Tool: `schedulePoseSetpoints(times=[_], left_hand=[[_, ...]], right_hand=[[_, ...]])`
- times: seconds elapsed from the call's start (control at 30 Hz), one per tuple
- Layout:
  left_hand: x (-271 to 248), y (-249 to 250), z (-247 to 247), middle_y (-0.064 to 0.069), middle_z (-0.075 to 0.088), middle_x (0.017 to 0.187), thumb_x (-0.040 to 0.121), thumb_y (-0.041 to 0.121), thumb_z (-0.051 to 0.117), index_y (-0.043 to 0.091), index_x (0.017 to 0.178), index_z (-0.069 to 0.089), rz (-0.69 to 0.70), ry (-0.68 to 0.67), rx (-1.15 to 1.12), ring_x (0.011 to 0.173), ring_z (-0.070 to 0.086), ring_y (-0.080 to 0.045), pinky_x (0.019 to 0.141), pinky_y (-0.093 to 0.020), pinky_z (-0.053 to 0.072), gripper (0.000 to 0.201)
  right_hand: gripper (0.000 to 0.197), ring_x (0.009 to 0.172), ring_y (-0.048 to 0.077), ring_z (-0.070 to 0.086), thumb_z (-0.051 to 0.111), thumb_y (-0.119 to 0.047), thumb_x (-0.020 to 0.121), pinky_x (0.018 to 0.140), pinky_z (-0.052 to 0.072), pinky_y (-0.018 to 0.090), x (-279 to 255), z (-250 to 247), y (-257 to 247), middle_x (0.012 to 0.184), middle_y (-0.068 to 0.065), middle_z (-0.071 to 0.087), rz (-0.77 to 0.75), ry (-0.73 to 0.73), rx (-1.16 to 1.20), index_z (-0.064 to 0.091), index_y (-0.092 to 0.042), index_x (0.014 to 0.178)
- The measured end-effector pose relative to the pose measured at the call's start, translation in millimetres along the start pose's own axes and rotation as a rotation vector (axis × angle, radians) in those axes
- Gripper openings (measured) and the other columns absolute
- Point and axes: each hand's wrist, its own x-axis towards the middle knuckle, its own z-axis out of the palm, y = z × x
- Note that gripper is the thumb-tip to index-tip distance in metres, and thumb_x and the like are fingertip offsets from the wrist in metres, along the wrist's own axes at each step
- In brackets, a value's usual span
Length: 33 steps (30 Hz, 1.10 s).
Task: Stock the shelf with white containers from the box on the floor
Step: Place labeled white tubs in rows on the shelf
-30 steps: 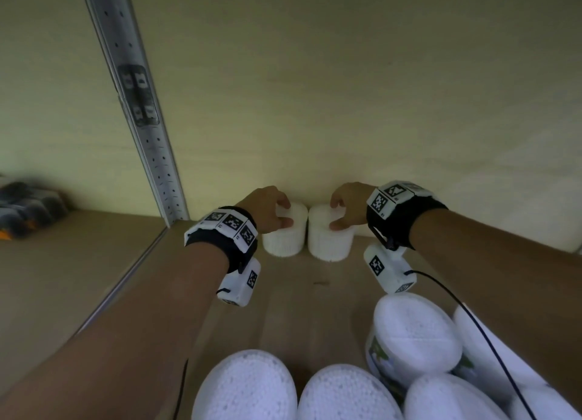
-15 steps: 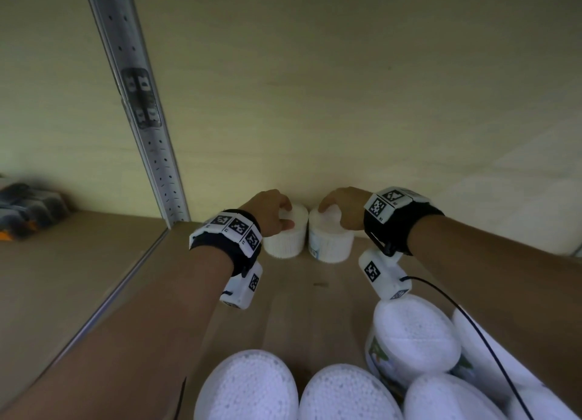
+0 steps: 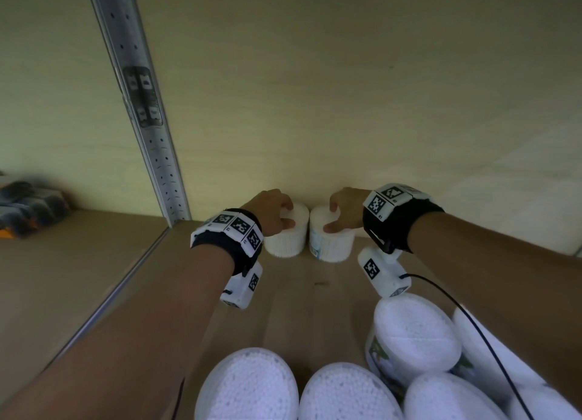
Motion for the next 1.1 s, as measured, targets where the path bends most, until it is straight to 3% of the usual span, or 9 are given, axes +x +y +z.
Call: schedulePoseSetpoints(times=[0.17, 0.3, 0.4, 0.5, 0.63, 0.77, 0.97, 1.1], left_hand=[[0, -1, 0, -0.007, 0.042, 0.141, 0.092, 0.032, 0.058, 0.014, 0.133, 0.048, 0.001, -0.003, -0.007, 0.13, 0.04, -0.025, 0.106, -0.034, 0.033, 0.046], [1, 0, 1, -0.008, 0.041, 0.141, 0.092, 0.031, 0.058, 0.014, 0.134, 0.047, 0.0, -0.003, -0.02, 0.131, 0.039, -0.025, 0.106, -0.034, 0.032, 0.046], [0, 0, 2, -0.008, 0.041, 0.141, 0.092, 0.031, 0.057, 0.014, 0.135, 0.046, -0.003, -0.004, -0.025, 0.131, 0.039, -0.025, 0.106, -0.034, 0.032, 0.047], [0, 1, 3, -0.008, 0.041, 0.14, 0.093, 0.031, 0.056, 0.014, 0.135, 0.045, -0.005, -0.014, -0.017, 0.13, 0.038, -0.026, 0.106, -0.034, 0.032, 0.046], [0, 1, 2, -0.009, 0.042, 0.138, 0.094, 0.03, 0.054, 0.015, 0.135, 0.045, -0.008, -0.024, -0.017, 0.13, 0.038, -0.027, 0.106, -0.036, 0.033, 0.045], [-1, 0, 3, -0.009, 0.041, 0.139, 0.094, 0.031, 0.054, 0.015, 0.136, 0.045, -0.006, -0.031, -0.005, 0.131, 0.037, -0.028, 0.107, -0.037, 0.032, 0.045], [-1, -2, 4, -0.009, 0.042, 0.137, 0.094, 0.031, 0.054, 0.015, 0.135, 0.044, 0.008, -0.021, -0.012, 0.129, 0.038, -0.028, 0.105, -0.036, 0.032, 0.046], [-1, -2, 4, -0.009, 0.042, 0.137, 0.094, 0.032, 0.054, 0.015, 0.135, 0.045, 0.011, -0.018, -0.01, 0.128, 0.038, -0.028, 0.105, -0.036, 0.032, 0.045]], right_hand=[[0.06, 0.13, 0.027, 0.044, 0.064, -0.028, 0.09, 0.103, 0.038, 0.032, -2, -5, 3, 0.146, 0.011, 0.04, -0.052, -0.022, -0.001, 0.04, -0.008, 0.141], [0.062, 0.136, 0.027, 0.039, 0.063, -0.007, 0.088, 0.106, 0.037, 0.034, -4, -7, 5, 0.151, 0.008, 0.033, -0.089, -0.051, 0.011, 0.039, -0.014, 0.144], [0.062, 0.135, 0.028, 0.04, 0.061, -0.003, 0.087, 0.105, 0.039, 0.035, -4, -7, 7, 0.152, 0.009, 0.033, -0.107, -0.063, 0.036, 0.039, -0.014, 0.144], [0.057, 0.132, 0.028, 0.043, 0.062, -0.007, 0.087, 0.103, 0.041, 0.035, -2, -9, 9, 0.147, 0.009, 0.038, -0.089, -0.024, 0.111, 0.045, -0.014, 0.141], [0.05, 0.119, 0.028, 0.053, 0.064, -0.033, 0.089, 0.095, 0.044, 0.033, -1, -11, 9, 0.134, 0.012, 0.052, -0.045, 0.132, 0.126, 0.053, -0.007, 0.131], [0.064, 0.121, 0.036, 0.055, 0.06, -0.044, 0.089, 0.101, 0.046, 0.041, 1, -5, 7, 0.134, 0.022, 0.055, 0.006, 0.043, 0.086, 0.055, 0.004, 0.13], [0.066, 0.121, 0.036, 0.054, 0.063, -0.043, 0.088, 0.099, 0.046, 0.039, 0, -2, 5, 0.135, 0.023, 0.053, 0.012, 0.004, 0.091, 0.053, 0.006, 0.131], [0.059, 0.124, 0.028, 0.049, 0.066, -0.031, 0.088, 0.099, 0.042, 0.032, -3, -5, 6, 0.14, 0.012, 0.046, -0.028, 0.001, 0.054, 0.045, -0.006, 0.137]])
